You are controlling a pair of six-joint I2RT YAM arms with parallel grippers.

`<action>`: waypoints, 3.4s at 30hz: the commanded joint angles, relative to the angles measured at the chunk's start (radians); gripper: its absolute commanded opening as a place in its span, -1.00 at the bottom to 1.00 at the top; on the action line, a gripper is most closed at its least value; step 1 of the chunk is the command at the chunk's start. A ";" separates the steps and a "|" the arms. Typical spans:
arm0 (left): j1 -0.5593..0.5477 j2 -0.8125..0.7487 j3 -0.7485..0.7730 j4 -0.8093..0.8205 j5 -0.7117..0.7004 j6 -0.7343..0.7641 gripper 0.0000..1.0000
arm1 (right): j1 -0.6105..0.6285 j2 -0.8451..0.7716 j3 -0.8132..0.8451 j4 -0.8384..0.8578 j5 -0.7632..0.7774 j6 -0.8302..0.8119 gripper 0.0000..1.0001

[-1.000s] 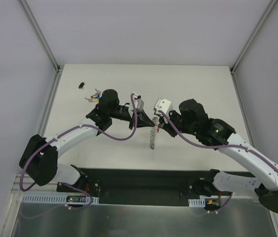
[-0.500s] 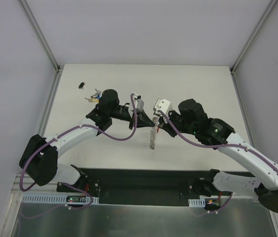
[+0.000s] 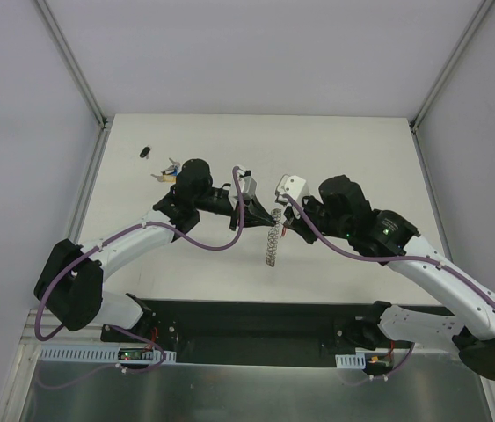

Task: Put the keys on the keyring

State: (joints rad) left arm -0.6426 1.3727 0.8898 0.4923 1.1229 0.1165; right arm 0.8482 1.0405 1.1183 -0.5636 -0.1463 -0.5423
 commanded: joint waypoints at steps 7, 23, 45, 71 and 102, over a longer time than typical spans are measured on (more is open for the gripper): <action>-0.009 0.005 0.054 0.068 0.058 0.008 -1.00 | -0.011 -0.010 0.054 0.028 -0.042 0.012 -0.98; -0.009 0.006 0.060 0.069 0.067 0.005 -1.00 | -0.020 0.003 0.051 0.042 -0.058 0.021 -0.98; -0.009 0.003 0.058 0.057 0.043 0.023 -1.00 | -0.032 -0.019 0.052 0.016 -0.078 0.016 -0.98; -0.009 0.000 0.064 0.031 0.020 0.046 -1.00 | -0.038 -0.025 0.054 0.018 -0.085 0.015 -0.98; -0.009 0.003 0.083 0.026 0.067 0.035 -1.00 | -0.040 -0.014 0.048 0.027 -0.082 0.012 -0.98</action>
State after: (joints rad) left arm -0.6426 1.3884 0.9176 0.4702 1.1294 0.1429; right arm 0.8131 1.0389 1.1294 -0.5575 -0.2176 -0.5350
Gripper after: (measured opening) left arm 0.009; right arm 0.017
